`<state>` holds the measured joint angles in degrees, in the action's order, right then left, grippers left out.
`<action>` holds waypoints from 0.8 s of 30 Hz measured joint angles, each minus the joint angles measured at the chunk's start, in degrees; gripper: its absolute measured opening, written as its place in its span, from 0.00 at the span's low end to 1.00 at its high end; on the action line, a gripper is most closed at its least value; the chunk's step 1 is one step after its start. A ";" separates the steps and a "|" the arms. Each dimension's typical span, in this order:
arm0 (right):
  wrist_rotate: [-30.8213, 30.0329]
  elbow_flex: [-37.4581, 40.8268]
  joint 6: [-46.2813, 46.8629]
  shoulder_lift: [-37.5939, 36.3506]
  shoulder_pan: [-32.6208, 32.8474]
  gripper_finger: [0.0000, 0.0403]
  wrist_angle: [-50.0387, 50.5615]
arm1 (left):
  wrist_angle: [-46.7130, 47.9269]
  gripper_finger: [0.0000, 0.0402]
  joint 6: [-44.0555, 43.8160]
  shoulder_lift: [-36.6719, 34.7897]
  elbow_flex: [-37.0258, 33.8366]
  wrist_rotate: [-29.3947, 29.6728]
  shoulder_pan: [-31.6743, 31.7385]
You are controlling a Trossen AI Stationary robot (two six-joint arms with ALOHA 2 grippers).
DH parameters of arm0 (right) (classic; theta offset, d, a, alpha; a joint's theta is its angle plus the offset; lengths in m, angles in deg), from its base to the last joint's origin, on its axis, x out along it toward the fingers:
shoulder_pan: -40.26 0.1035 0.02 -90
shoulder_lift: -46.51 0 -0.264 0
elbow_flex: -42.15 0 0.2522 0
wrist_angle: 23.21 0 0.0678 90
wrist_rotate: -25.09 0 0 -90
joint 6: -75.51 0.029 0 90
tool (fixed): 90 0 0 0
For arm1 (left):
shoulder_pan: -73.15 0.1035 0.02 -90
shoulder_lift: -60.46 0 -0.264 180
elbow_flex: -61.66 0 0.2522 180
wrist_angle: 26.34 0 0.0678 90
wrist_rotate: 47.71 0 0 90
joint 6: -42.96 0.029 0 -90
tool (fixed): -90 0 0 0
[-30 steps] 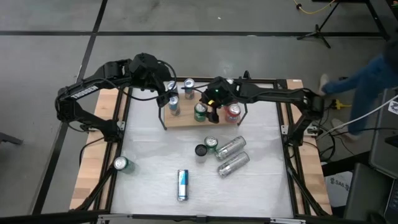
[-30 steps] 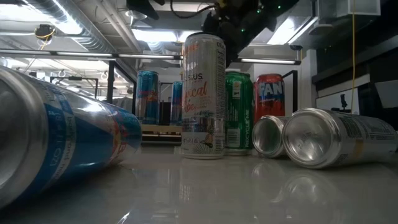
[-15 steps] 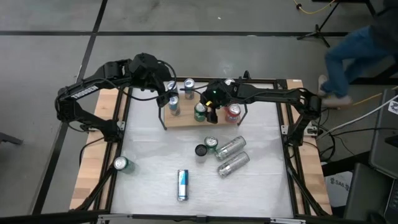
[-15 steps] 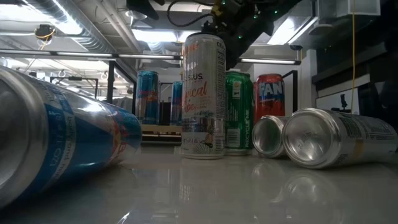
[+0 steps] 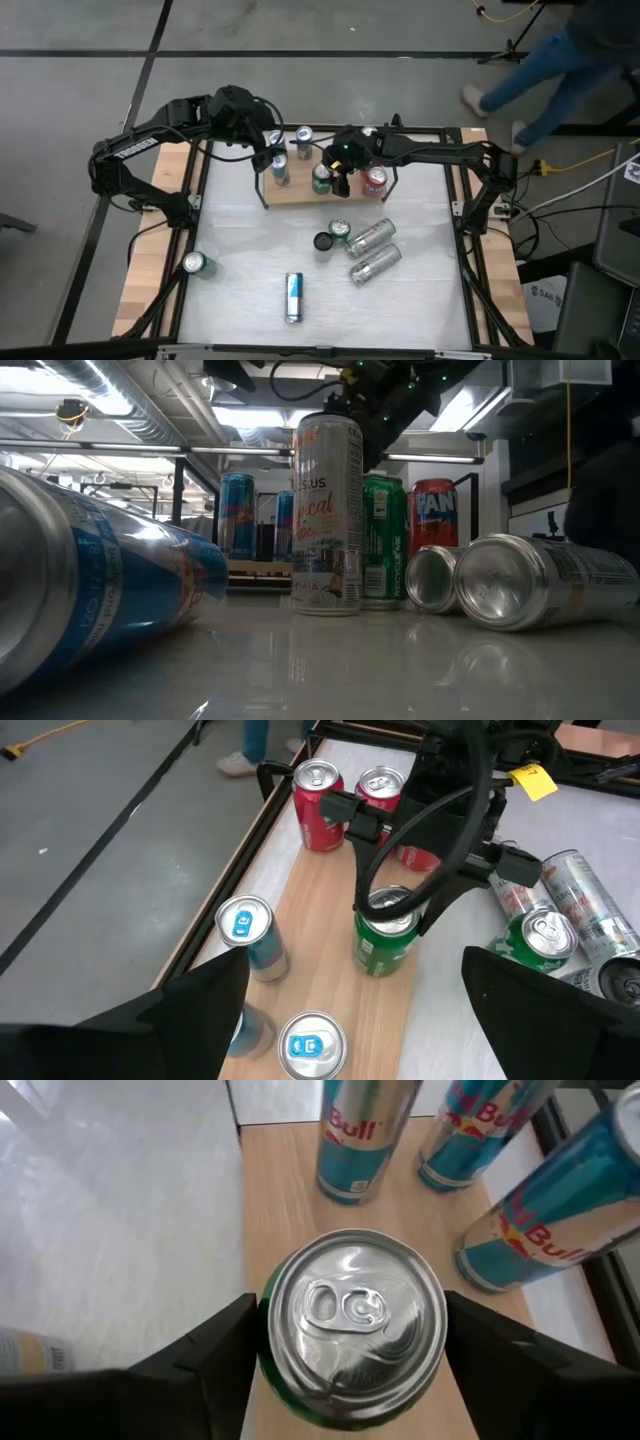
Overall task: Sort soda cans
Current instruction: Put the green soda can on the shelf
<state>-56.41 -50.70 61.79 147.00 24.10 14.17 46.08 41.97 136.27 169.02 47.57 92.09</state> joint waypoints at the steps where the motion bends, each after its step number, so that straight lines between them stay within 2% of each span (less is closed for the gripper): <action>1: -0.09 0.00 0.00 0.00 -0.10 0.67 0.00 | 0.00 0.88 0.00 0.00 0.00 0.00 0.00; 13: -0.22 -0.02 -0.33 -0.04 -5.08 0.67 0.40 | 0.00 0.88 0.00 0.04 0.00 0.00 -0.02; 24: 2.33 -0.17 -3.57 -0.26 -11.05 0.67 3.45 | 0.02 0.88 0.00 0.04 0.00 0.01 0.00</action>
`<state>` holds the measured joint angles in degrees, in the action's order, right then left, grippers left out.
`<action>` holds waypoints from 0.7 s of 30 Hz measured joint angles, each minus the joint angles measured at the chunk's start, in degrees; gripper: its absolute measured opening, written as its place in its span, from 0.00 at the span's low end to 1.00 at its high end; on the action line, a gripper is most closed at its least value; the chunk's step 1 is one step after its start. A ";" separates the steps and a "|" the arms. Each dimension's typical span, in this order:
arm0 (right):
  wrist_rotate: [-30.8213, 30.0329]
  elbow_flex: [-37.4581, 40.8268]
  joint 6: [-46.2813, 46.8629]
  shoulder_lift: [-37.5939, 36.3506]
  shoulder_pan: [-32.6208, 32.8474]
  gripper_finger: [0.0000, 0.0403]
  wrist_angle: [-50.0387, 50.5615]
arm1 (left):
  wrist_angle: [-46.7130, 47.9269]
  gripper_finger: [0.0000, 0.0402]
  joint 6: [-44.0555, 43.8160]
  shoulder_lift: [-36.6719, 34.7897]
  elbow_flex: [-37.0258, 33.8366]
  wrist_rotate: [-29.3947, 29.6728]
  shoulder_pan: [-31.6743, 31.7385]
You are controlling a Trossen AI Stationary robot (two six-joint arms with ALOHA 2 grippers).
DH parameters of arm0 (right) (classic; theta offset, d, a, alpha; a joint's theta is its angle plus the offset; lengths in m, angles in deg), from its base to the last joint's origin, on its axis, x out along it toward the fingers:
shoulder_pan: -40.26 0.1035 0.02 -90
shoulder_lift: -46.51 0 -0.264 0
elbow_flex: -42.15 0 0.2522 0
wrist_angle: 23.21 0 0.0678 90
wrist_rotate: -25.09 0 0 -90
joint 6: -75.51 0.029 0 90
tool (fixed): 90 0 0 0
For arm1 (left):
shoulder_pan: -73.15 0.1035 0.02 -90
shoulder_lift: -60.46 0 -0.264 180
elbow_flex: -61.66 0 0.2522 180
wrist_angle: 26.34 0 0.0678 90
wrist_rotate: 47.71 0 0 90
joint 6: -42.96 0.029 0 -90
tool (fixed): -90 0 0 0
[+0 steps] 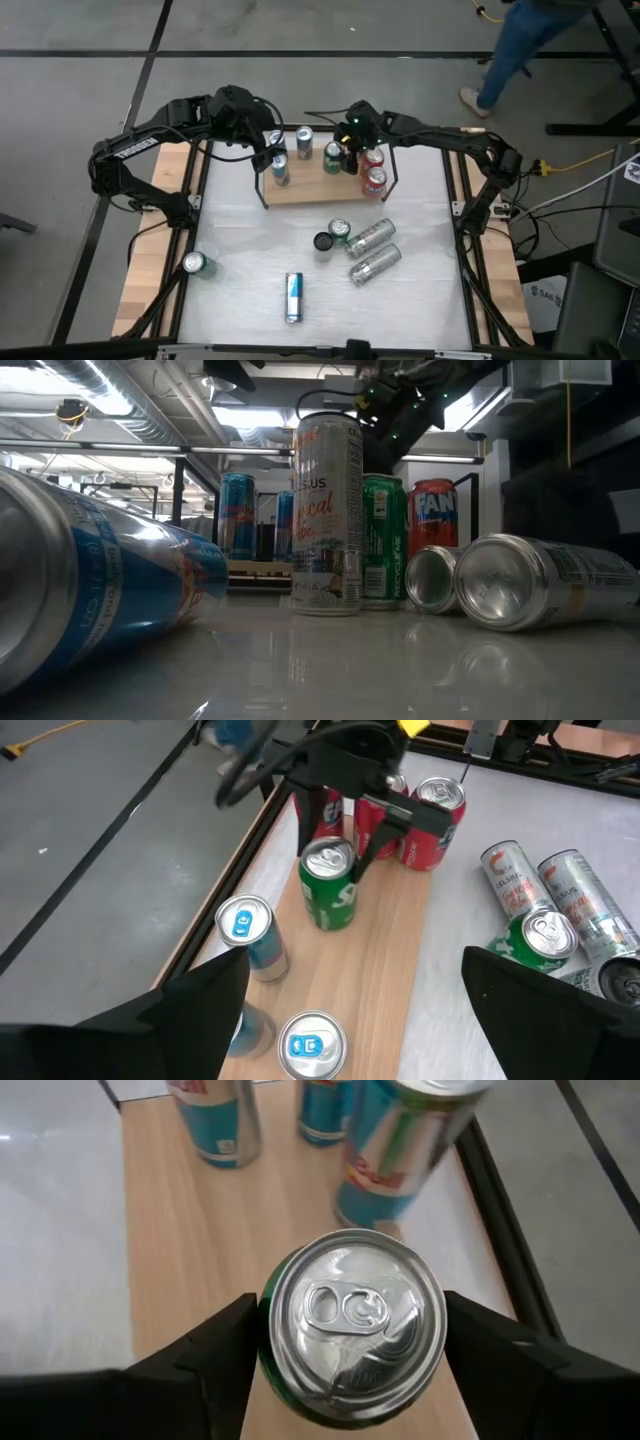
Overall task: Sort soda cans
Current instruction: Put the green soda can on the shelf
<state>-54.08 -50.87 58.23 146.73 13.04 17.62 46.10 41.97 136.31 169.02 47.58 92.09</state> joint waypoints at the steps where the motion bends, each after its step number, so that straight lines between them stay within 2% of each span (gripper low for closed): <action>1: 0.23 0.02 -0.53 0.00 -0.41 0.67 0.04 | 0.00 0.88 0.00 0.00 0.00 -0.01 0.00; 13: 0.81 0.09 -1.84 0.10 -5.14 0.67 0.36 | 0.00 0.88 0.02 0.00 0.00 -0.01 0.00; 21: 0.80 0.13 -4.69 0.15 -5.58 0.67 0.37 | 0.00 0.88 0.04 0.00 0.00 0.01 0.00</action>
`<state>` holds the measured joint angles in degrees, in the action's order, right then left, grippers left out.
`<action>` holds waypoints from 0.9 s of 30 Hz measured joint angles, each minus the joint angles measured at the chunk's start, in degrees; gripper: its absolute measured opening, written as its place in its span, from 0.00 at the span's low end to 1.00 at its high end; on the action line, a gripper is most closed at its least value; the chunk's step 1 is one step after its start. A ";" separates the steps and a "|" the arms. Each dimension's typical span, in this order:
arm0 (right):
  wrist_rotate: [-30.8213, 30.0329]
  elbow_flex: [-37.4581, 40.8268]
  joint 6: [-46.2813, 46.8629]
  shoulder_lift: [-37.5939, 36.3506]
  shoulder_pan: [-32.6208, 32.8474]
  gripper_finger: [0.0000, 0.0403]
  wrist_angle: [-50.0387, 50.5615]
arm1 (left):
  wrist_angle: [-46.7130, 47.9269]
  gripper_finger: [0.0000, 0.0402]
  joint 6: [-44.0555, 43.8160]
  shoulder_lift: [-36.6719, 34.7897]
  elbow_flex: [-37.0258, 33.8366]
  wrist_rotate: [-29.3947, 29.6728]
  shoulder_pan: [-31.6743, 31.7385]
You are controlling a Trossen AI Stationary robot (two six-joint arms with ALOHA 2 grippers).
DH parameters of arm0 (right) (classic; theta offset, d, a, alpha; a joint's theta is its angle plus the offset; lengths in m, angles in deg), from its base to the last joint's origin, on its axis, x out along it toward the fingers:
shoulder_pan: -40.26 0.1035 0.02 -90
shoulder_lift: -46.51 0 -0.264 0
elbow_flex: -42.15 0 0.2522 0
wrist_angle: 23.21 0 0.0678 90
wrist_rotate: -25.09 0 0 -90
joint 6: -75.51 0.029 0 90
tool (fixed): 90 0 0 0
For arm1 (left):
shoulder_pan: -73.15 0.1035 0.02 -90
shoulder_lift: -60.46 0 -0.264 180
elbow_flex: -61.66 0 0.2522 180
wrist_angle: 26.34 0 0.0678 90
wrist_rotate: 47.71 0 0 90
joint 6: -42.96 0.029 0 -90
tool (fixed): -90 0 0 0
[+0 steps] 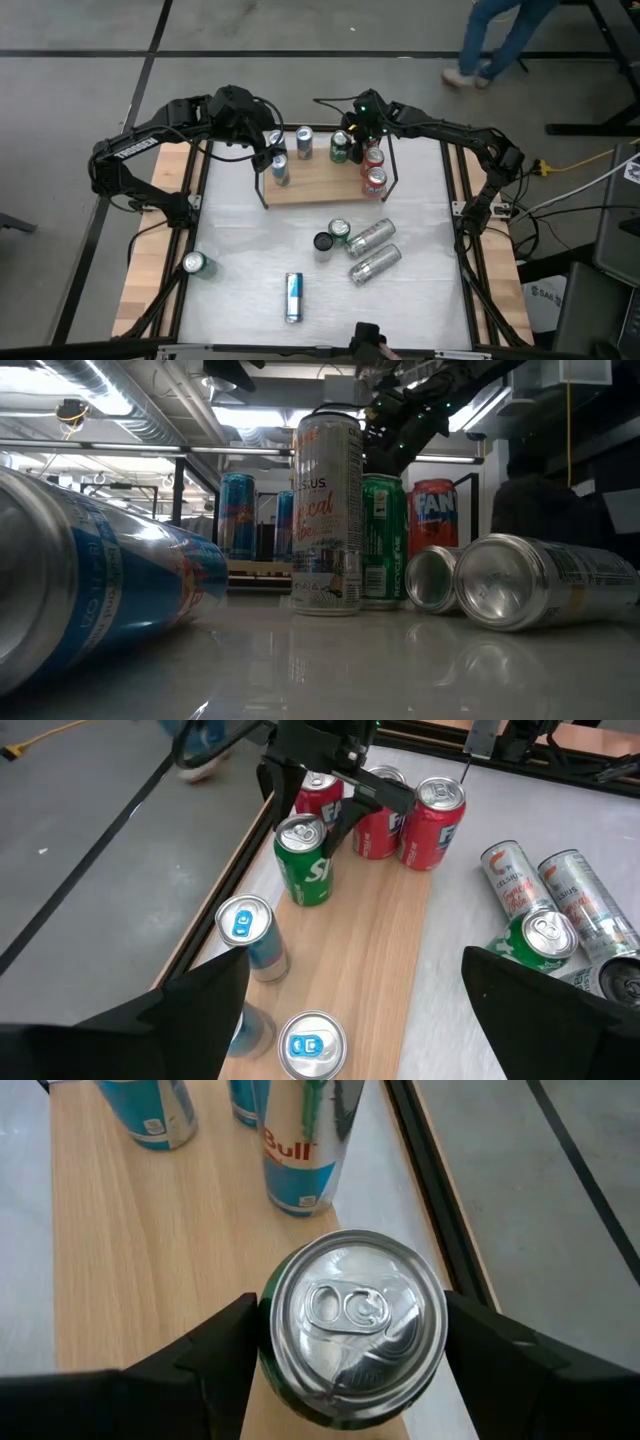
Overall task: Sort soda cans
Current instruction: Put the green soda can on the shelf
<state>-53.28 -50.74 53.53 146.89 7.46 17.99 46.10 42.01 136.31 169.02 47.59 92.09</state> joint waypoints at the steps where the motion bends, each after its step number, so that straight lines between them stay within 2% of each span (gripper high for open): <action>1: 0.02 0.00 -0.58 0.00 0.00 0.67 0.00 | 0.00 0.88 0.00 0.00 0.00 0.00 0.00; 27: 0.42 0.09 -2.61 0.07 -1.84 0.67 0.04 | -0.01 0.88 -0.02 0.00 0.00 0.00 0.00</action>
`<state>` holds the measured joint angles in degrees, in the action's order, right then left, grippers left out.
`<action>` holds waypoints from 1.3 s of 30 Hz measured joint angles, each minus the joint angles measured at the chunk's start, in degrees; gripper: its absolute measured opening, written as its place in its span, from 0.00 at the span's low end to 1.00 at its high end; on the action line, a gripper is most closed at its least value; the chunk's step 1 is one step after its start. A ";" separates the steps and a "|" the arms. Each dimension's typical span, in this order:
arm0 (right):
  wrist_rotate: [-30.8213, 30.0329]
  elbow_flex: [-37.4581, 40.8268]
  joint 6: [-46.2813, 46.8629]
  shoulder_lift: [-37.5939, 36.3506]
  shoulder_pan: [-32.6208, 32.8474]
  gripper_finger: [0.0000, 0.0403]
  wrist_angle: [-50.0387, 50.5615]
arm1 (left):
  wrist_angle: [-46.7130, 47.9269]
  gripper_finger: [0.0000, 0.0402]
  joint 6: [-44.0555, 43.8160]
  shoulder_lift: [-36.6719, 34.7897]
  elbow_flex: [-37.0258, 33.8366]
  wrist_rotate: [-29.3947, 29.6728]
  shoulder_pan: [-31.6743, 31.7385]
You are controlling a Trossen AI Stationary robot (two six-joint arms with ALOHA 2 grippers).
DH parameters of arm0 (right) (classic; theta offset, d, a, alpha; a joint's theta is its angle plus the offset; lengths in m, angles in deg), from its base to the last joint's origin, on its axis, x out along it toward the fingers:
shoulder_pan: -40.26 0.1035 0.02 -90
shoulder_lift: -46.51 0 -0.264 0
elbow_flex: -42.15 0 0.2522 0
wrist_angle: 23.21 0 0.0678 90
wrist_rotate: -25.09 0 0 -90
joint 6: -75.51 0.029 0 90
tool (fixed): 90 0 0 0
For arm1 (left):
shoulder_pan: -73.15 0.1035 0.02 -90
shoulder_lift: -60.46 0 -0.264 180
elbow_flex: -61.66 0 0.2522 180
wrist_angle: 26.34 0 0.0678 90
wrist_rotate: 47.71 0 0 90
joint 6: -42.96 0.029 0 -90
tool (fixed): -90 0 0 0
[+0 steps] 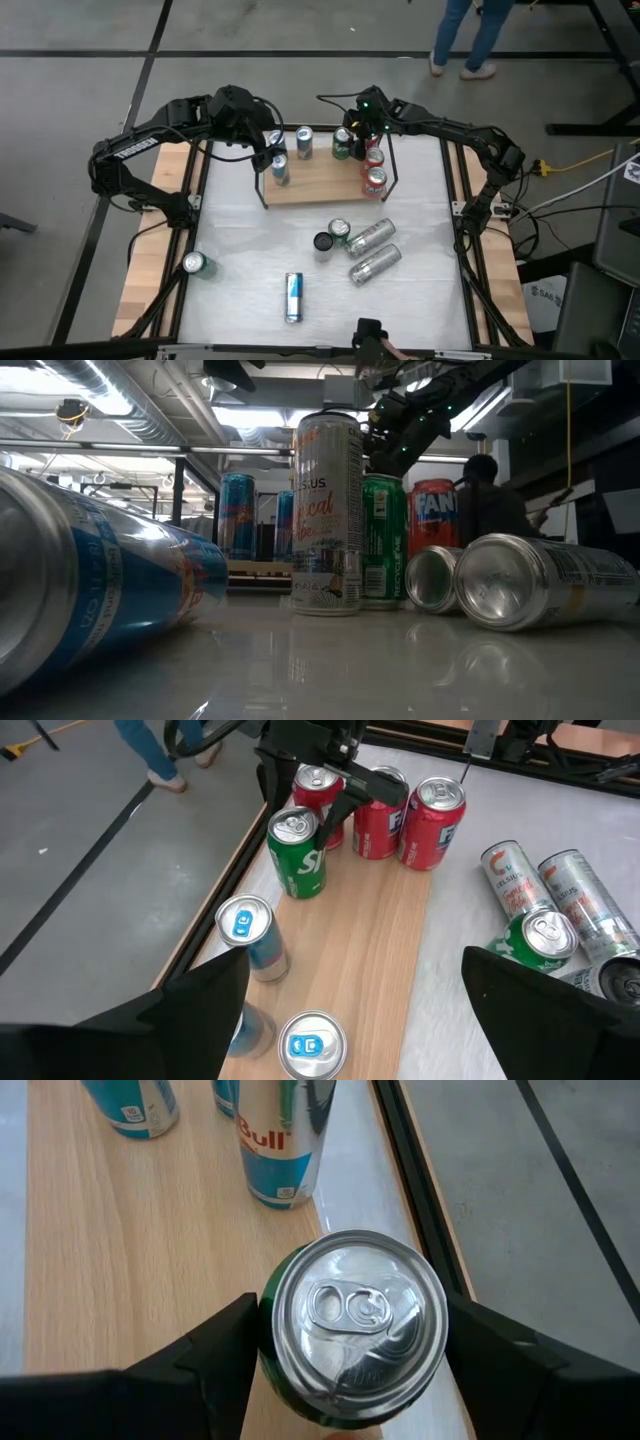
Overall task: Sort soda cans
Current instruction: Put the green soda can on the shelf
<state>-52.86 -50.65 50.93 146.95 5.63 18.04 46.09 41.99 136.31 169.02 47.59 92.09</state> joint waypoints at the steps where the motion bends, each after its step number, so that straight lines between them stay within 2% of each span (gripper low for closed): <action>1: 0.02 0.00 0.01 0.00 0.04 0.67 -0.02 | -0.02 0.88 0.00 0.00 0.00 0.00 0.00; 14: 0.09 0.02 0.15 0.00 0.06 0.67 -0.31 | -0.02 0.88 0.00 0.00 0.00 0.00 0.00; 27: -0.52 0.40 0.04 0.45 0.06 0.84 1.10 | -0.02 0.88 0.01 0.00 0.00 0.00 0.00; 39: 0.01 0.26 0.24 0.31 0.11 0.85 0.33 | -0.02 0.88 0.02 0.00 0.00 0.00 0.00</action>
<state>-52.85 -50.39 51.17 147.26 5.74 18.37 46.08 42.01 136.31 169.02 47.59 92.09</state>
